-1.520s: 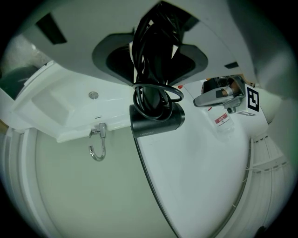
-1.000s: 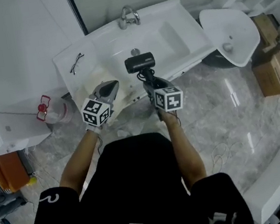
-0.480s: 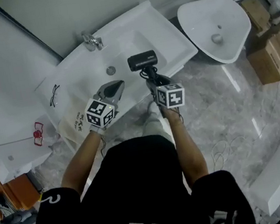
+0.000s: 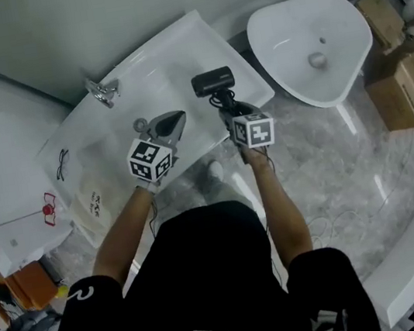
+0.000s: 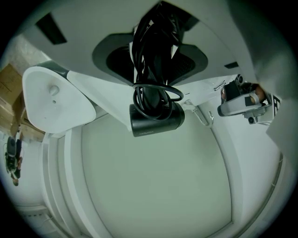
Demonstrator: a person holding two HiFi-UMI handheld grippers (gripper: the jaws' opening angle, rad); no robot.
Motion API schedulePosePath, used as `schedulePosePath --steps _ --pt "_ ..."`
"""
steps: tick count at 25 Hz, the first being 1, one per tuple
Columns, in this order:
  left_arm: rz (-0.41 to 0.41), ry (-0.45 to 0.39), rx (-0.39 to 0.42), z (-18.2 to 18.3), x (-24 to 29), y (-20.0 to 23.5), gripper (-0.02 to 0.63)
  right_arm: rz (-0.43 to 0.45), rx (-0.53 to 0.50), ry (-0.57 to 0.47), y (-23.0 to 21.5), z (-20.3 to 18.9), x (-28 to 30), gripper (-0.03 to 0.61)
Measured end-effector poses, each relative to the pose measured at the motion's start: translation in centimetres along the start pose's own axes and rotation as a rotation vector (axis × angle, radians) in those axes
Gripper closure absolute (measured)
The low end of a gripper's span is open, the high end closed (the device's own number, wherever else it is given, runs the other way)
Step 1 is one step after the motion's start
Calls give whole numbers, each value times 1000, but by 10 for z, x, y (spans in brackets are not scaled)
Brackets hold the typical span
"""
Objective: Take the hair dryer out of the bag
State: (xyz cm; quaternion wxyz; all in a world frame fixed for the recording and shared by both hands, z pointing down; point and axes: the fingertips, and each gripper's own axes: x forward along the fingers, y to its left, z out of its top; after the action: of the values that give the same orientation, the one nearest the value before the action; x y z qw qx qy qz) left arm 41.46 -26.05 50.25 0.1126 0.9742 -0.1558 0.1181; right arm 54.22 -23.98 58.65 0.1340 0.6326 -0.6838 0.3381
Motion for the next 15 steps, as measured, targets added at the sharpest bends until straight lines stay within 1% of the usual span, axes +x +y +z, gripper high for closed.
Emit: schedulePosePath --steps 3,7,10,15 --pt "16 -3 -11 4 26 3 615 0 -4 14 -30 9 12 362" --pt "20 0 -36 -2 49 10 615 -12 -8 45 -60 12 37 362" --pt "40 2 -56 -6 61 18 615 -9 -17 66 -74 13 57 362" --pt "60 41 -82 -20 79 31 615 -3 -28 89 -93 14 92 362"
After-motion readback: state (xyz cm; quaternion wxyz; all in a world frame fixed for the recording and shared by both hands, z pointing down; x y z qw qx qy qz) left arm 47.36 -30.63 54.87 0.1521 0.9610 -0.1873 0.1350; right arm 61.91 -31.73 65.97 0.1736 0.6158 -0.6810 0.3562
